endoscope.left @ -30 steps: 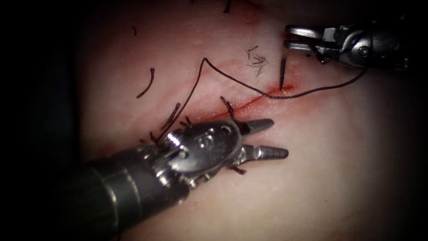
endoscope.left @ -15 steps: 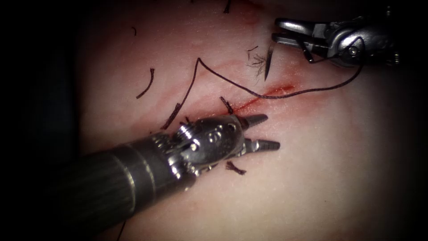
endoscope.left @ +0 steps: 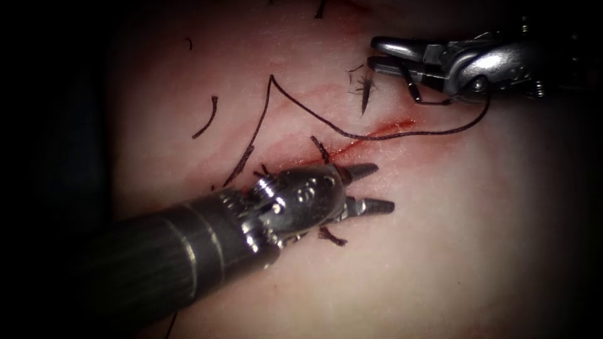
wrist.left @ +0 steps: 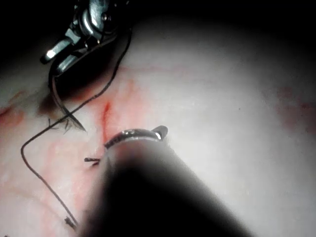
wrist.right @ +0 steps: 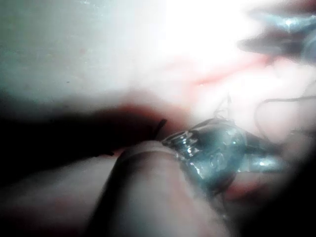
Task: Wound Closure
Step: Insert the needle into the skin above the wound with the right needle driver.
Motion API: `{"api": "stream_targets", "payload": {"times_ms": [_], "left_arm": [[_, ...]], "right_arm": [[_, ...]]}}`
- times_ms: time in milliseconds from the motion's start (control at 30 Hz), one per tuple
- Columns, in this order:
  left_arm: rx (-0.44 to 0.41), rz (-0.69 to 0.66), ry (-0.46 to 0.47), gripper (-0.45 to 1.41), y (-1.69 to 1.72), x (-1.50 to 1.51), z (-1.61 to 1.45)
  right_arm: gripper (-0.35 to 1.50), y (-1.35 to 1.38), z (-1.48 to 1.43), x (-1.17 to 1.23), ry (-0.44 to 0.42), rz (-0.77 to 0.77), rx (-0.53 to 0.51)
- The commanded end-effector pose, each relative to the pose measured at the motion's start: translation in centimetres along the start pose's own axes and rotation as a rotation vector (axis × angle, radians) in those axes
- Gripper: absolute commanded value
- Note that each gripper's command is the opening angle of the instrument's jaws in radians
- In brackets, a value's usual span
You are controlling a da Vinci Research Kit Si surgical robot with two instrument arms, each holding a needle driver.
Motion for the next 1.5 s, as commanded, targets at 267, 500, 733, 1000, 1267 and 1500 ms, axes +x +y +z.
{"api": "stream_targets", "payload": {"times_ms": [267, 500, 733, 1000, 1267, 1500], "left_arm": [[-0.007, 0.000, -0.002, 0.32, 0.01, 0.05, 0.05], [-0.012, -0.002, -0.003, 0.36, -0.01, 0.07, 0.01], [-0.021, 0.003, -0.005, 0.37, -0.01, 0.07, -0.11], [-0.019, 0.002, -0.005, 0.36, 0.02, 0.05, -0.14], [-0.022, 0.004, -0.005, 0.35, 0.01, 0.04, -0.17], [-0.023, 0.005, -0.011, 0.34, 0.01, 0.03, -0.19]], "right_arm": [[-0.35, -0.01, 0.08, -0.10, -0.009, -0.065, 0.024], [-0.35, -0.21, 0.03, -0.16, -0.008, -0.127, 0.056], [-0.35, -0.43, 0.00, -0.08, -0.037, -0.216, 0.018], [-0.35, -0.62, -0.08, -0.04, -0.151, -0.319, -0.026], [-0.35, -0.89, -0.21, -0.09, -0.147, -0.348, 0.023], [-0.35, -1.12, -0.22, -0.26, -0.150, -0.384, 0.067]]}}
